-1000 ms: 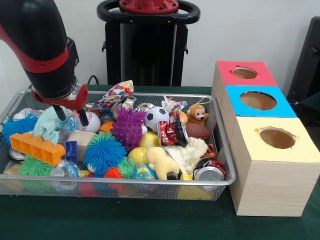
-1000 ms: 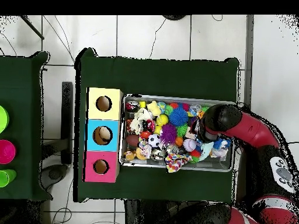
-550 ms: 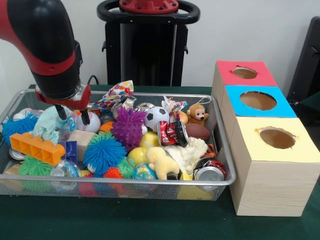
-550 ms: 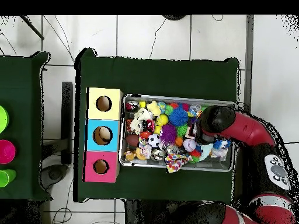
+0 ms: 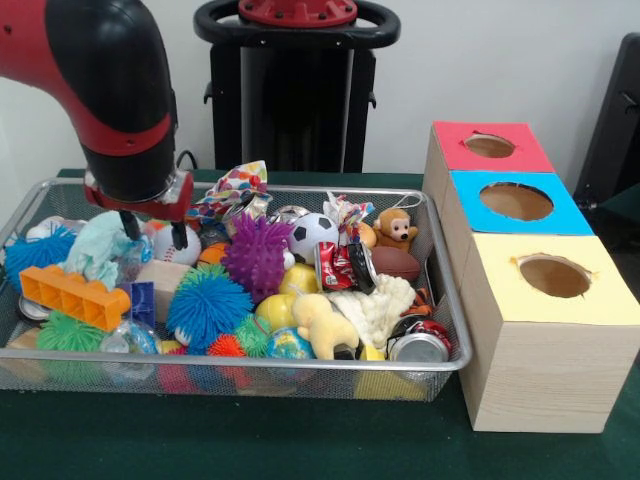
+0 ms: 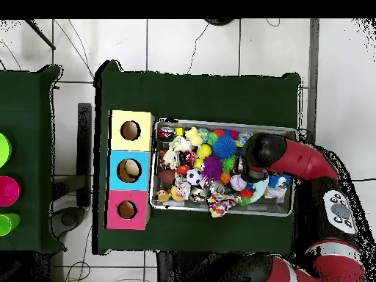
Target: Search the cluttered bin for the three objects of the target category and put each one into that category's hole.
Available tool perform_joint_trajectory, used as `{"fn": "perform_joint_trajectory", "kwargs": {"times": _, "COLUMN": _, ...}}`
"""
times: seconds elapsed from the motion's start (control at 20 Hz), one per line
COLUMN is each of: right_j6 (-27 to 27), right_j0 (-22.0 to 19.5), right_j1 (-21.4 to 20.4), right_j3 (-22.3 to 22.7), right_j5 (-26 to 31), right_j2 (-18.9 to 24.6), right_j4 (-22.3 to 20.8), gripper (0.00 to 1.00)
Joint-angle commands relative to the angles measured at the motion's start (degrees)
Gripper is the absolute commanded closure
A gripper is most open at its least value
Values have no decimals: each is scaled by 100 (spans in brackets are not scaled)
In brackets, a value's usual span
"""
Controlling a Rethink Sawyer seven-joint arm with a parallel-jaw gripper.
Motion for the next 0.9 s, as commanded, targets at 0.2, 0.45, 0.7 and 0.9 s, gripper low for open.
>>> {"fn": "perform_joint_trajectory", "kwargs": {"times": 0.2, "right_j6": 393, "right_j0": 332, "right_j1": 351, "right_j3": -43, "right_j5": -417, "right_j2": 112, "right_j4": -418, "gripper": 0}}
{"fn": "perform_joint_trajectory", "kwargs": {"times": 0.45, "right_j6": 425, "right_j0": 519, "right_j1": 343, "right_j3": -278, "right_j5": -250, "right_j2": -9, "right_j4": -479, "gripper": 0}}
{"fn": "perform_joint_trajectory", "kwargs": {"times": 0.7, "right_j6": 235, "right_j0": 444, "right_j1": 205, "right_j3": -424, "right_j5": -52, "right_j2": -117, "right_j4": -567, "gripper": 0}}
{"fn": "perform_joint_trajectory", "kwargs": {"times": 0.9, "right_j6": 225, "right_j0": 414, "right_j1": 116, "right_j3": -257, "right_j5": -247, "right_j2": -218, "right_j4": -691, "gripper": 0}}
